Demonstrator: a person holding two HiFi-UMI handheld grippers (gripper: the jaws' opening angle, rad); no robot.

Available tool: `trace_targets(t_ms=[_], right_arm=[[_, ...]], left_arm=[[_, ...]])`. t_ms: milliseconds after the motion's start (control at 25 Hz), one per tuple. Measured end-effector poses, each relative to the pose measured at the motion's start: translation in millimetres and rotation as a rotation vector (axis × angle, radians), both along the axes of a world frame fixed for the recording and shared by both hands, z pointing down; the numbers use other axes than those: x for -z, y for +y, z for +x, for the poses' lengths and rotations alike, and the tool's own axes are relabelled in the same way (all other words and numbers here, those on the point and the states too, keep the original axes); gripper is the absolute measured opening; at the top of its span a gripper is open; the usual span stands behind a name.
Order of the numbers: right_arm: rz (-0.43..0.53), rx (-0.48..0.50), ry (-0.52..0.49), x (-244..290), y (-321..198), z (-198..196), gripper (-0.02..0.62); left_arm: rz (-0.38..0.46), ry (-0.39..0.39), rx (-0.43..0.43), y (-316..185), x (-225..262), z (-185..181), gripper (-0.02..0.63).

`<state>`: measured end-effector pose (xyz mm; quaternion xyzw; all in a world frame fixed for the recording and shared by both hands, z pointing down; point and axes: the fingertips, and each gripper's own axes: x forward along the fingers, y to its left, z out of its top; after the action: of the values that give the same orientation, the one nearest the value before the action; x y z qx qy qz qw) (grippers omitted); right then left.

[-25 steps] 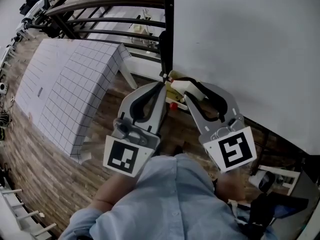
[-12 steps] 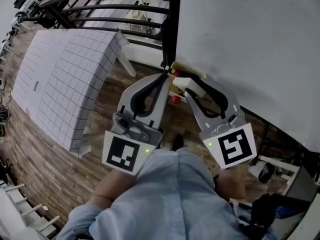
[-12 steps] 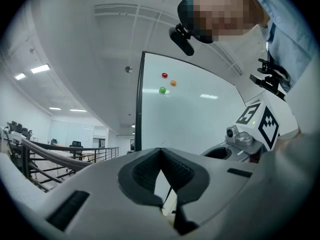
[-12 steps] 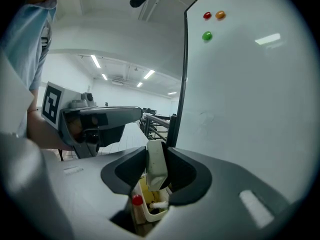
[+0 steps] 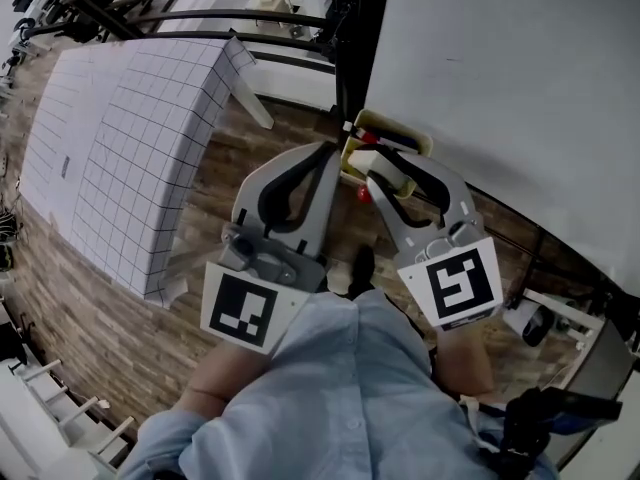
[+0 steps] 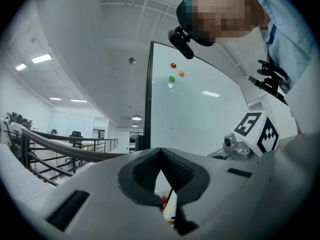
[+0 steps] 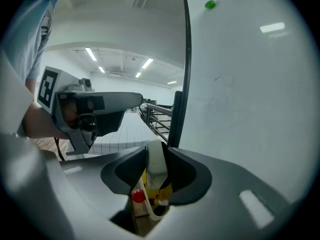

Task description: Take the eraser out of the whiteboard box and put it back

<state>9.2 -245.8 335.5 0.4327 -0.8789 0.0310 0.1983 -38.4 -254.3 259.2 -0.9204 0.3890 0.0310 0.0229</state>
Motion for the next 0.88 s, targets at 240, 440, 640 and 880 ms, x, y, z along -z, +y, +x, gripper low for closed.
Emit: trace_targets(t_ms=[240, 440, 640, 880], right_arm=[[-0.068, -0.004, 0.021, -29.1, -12.1, -10.6, 0.130], [-0.108, -0.002, 0.071, -46.2, -15.2, -20.6, 0.132], [-0.150, 0.003, 0.111, -58.7, -16.5, -26.3, 0.132], [-0.162, -0.025, 0.096, -61.9, -19.1, -27.7, 0.140]], left_arm=[[-0.031, 0.003, -0.016, -15.2, -8.1, -9.0, -0.002], [-0.054, -0.008, -0.035, -28.1, -17.2, -11.4, -0.002], [-0.067, -0.016, -0.045, -36.1, -21.7, -13.2, -0.002], [-0.067, -0.026, -0.048, -33.9, -21.3, -16.8, -0.002]])
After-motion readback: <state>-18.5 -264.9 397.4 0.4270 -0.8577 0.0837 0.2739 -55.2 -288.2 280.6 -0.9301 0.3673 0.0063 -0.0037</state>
